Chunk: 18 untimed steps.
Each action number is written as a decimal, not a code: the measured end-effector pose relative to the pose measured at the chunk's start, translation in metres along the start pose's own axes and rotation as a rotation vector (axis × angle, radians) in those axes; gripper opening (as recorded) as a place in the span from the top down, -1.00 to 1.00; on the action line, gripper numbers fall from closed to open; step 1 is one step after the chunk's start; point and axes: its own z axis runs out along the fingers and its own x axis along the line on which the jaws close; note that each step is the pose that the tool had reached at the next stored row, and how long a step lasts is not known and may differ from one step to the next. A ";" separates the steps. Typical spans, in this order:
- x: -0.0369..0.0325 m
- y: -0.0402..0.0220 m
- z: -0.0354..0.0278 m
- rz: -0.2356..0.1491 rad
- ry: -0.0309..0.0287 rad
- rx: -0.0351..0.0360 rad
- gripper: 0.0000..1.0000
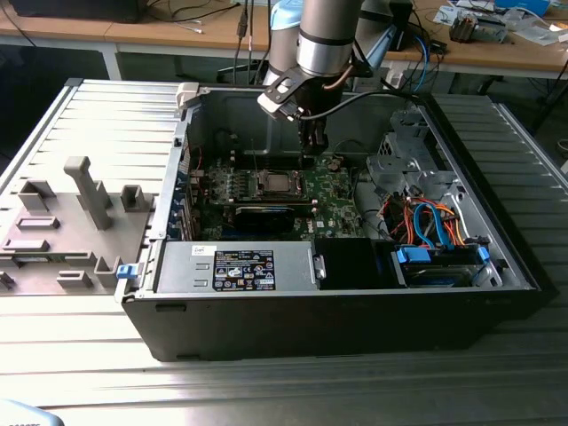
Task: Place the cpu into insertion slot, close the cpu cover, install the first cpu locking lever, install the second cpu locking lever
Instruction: 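Close the cpu cover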
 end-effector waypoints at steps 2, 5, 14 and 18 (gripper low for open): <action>0.0000 -0.0006 0.0001 0.000 -0.0001 0.0000 0.79; 0.0000 -0.0007 0.0001 0.000 0.0000 0.0000 0.79; 0.0001 -0.0006 0.0004 -0.001 0.0016 0.0223 0.79; 0.0000 -0.0007 0.0003 -0.002 0.0024 0.0412 0.79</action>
